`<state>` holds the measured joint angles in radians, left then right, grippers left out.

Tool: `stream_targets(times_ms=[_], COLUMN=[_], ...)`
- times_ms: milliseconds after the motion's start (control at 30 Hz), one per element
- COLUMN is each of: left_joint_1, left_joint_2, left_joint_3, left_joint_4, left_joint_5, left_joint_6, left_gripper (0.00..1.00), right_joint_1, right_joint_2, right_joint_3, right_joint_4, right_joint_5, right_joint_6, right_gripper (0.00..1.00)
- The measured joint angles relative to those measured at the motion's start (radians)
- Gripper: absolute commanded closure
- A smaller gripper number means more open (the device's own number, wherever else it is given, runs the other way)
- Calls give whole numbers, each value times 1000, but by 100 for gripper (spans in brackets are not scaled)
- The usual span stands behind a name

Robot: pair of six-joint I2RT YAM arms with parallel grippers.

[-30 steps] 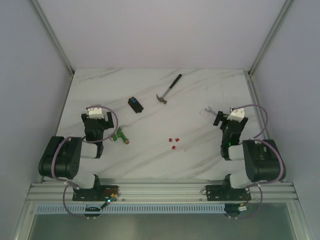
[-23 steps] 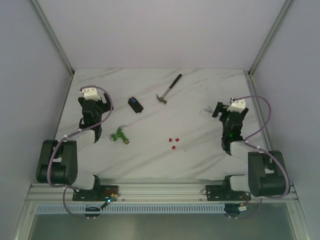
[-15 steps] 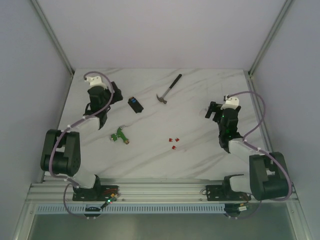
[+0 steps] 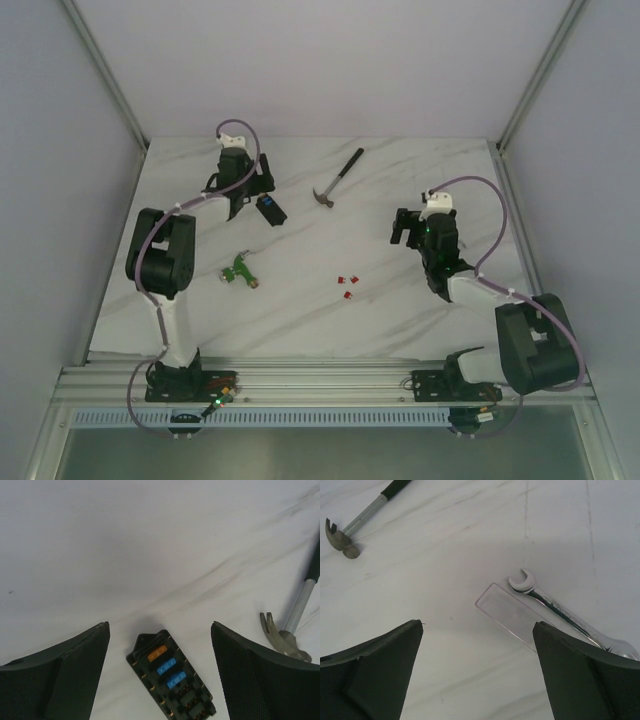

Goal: Snap on the fuse box
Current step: Move the fuse box base at the center of the board.

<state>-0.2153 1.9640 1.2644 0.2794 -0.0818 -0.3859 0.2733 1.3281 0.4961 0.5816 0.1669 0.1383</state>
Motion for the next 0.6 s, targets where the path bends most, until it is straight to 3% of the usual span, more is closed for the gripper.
stream_targets(times_ms=[233,600], left_joint_1=[0,0], left_joint_2=[128,155], left_joint_3=[137,149], left_joint_4=[-95,-183], left_joint_5=[92,228], left_joint_6=[94,145], left_gripper=[29,33], right_joint_1=[15,18], right_joint_2=[14,35], right_joint_3=[18,34], right_joint_4=[-21,-47], right_joint_5=[-18,-36], right_joint_6=[-4,-12], right_gripper=[0,0])
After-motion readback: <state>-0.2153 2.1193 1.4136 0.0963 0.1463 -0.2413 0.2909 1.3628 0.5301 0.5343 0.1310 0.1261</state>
